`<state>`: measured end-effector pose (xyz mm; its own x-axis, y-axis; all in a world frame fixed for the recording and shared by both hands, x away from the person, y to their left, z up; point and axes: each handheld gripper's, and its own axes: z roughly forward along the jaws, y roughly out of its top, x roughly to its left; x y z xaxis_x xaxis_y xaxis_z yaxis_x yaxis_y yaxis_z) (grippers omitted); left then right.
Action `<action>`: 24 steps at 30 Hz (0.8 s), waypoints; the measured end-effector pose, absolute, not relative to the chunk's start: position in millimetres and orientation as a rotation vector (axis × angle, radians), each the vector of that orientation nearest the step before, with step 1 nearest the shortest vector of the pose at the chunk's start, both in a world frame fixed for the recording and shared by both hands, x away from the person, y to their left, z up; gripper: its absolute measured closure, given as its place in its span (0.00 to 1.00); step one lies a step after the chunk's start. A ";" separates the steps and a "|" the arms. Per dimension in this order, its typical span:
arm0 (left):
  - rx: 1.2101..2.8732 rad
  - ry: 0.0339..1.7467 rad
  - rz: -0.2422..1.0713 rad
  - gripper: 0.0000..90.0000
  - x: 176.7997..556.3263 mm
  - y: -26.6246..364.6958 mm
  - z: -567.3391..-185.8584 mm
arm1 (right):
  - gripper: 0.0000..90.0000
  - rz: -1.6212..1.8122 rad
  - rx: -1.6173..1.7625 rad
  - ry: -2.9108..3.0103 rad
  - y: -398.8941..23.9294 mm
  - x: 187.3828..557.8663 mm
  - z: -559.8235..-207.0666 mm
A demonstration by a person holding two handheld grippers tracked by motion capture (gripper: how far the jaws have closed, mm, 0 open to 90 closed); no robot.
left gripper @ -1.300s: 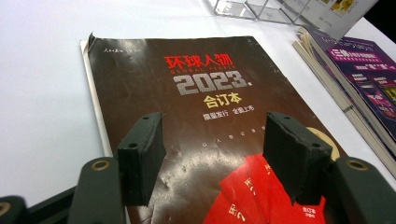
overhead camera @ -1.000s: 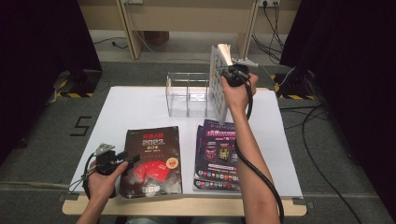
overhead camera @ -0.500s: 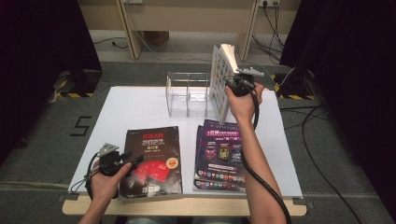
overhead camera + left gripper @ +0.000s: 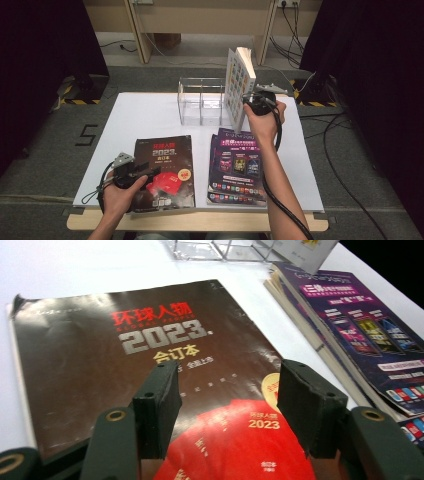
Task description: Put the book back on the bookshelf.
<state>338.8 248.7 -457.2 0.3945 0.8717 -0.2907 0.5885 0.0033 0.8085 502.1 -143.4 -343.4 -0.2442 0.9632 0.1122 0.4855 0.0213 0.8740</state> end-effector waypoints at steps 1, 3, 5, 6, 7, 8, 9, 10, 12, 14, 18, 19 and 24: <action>1.692 1.292 0.367 0.46 339.1 247.4 -456.6 | 0.68 1.167 1.474 1.776 -143.4 500.2 -343.9; 1.702 1.282 0.361 0.46 340.5 242.8 -455.2 | 0.68 1.169 1.475 1.782 -143.2 496.5 -344.2; 1.706 1.276 0.358 0.46 341.1 241.0 -454.6 | 0.68 1.172 1.474 1.782 -143.4 494.9 -344.5; 1.707 1.273 0.352 0.46 341.8 238.4 -453.8 | 0.68 1.171 1.474 1.781 -143.7 493.2 -344.6; 1.715 1.265 0.342 0.46 343.4 234.4 -452.6 | 0.68 1.174 1.476 1.784 -144.3 490.7 -345.4; 1.715 1.265 0.342 0.46 343.4 234.4 -452.6 | 0.68 1.174 1.479 1.787 -144.7 489.4 -346.0; 1.723 1.261 0.337 0.46 344.3 231.9 -451.7 | 0.68 1.174 1.479 1.787 -144.7 489.4 -346.0; 1.731 1.254 0.334 0.46 345.3 229.1 -450.6 | 0.68 1.169 1.479 1.790 -145.1 488.1 -346.4; 1.747 1.240 0.322 0.46 347.9 222.8 -447.8 | 0.68 1.178 1.491 1.791 -147.0 485.0 -347.2; 1.760 1.230 0.318 0.47 350.4 216.8 -445.1 | 0.69 1.180 1.499 1.795 -149.8 481.5 -348.7; 1.786 1.204 0.302 0.48 355.6 205.1 -440.8 | 0.69 1.172 1.531 1.803 -158.0 475.7 -354.2; 1.789 1.201 0.296 0.48 357.1 201.9 -440.1 | 0.70 1.169 1.543 1.803 -160.3 474.1 -356.0; 1.816 1.185 0.275 0.49 365.0 186.1 -438.4 | 0.71 1.134 1.638 1.815 -177.6 467.8 -373.0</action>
